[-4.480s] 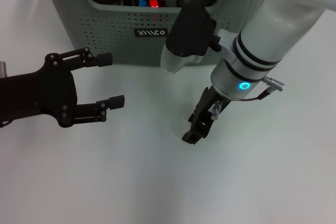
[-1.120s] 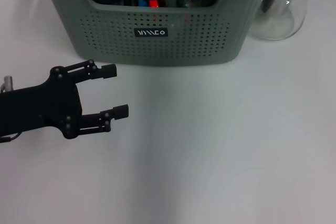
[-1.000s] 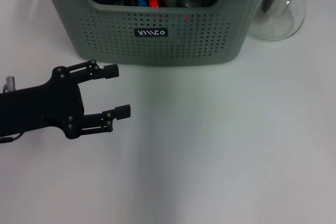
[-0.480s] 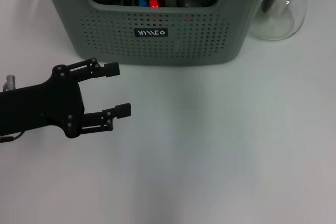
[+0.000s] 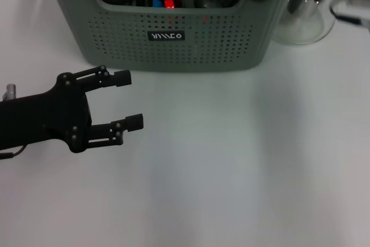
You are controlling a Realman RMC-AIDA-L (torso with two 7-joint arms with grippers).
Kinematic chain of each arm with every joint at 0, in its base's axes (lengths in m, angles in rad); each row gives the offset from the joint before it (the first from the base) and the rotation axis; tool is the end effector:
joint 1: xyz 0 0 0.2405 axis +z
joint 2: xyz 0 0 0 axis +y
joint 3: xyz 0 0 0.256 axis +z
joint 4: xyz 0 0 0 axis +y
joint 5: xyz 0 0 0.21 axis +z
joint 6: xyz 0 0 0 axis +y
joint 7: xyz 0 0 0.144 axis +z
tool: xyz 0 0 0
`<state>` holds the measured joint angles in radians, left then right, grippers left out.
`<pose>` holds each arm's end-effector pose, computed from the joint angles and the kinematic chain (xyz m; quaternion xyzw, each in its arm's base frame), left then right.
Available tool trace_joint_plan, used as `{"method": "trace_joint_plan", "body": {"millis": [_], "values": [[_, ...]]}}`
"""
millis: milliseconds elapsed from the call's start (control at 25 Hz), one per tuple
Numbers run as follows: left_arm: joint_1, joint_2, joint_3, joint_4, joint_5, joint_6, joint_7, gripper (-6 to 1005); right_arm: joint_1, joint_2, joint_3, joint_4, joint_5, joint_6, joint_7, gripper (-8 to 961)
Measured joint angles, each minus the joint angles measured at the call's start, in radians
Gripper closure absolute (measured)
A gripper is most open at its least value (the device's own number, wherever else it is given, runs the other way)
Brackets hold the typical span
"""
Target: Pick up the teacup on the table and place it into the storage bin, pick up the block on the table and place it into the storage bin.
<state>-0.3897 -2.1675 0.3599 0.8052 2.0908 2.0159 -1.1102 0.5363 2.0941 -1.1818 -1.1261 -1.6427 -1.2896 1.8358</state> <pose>-0.2711 0.2490 0.0280 -0.9226 -0.1021 -0.3508 0.1241 0.1272 0.3748 0.0165 -0.9294 0.1713 0.2949 0.1412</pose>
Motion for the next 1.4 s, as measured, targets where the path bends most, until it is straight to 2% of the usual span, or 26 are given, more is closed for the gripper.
{"method": "trace_joint_plan", "body": {"millis": [120, 280, 440, 560, 720, 840, 1400], "values": [[0.005, 0.000, -0.001, 0.001, 0.003, -0.005, -0.020, 209, -0.034, 0.000, 0.066, 0.082, 0.008, -0.116, -0.084, 203], [0.008, -0.002, 0.000, -0.002, 0.007, -0.032, -0.061, 208, -0.051, -0.007, 0.121, 0.215, -0.008, -0.188, -0.186, 155], [0.007, -0.003, 0.010, -0.010, 0.016, -0.059, -0.067, 209, -0.043, -0.020, 0.137, 0.367, -0.039, -0.184, -0.293, 102], [-0.011, 0.000, 0.021, -0.058, 0.042, -0.126, -0.067, 209, -0.020, -0.022, 0.145, 0.468, -0.087, -0.124, -0.346, 61], [-0.025, 0.003, 0.024, -0.107, 0.072, -0.217, -0.066, 210, -0.006, -0.018, 0.146, 0.496, -0.133, -0.090, -0.354, 8], [-0.030, 0.003, 0.025, -0.132, 0.086, -0.257, -0.066, 211, -0.001, -0.010, 0.143, 0.500, -0.172, -0.066, -0.354, 8], [-0.032, 0.003, 0.026, -0.162, 0.087, -0.277, -0.059, 213, 0.014, -0.005, 0.137, 0.502, -0.212, -0.025, -0.350, 8]]}}
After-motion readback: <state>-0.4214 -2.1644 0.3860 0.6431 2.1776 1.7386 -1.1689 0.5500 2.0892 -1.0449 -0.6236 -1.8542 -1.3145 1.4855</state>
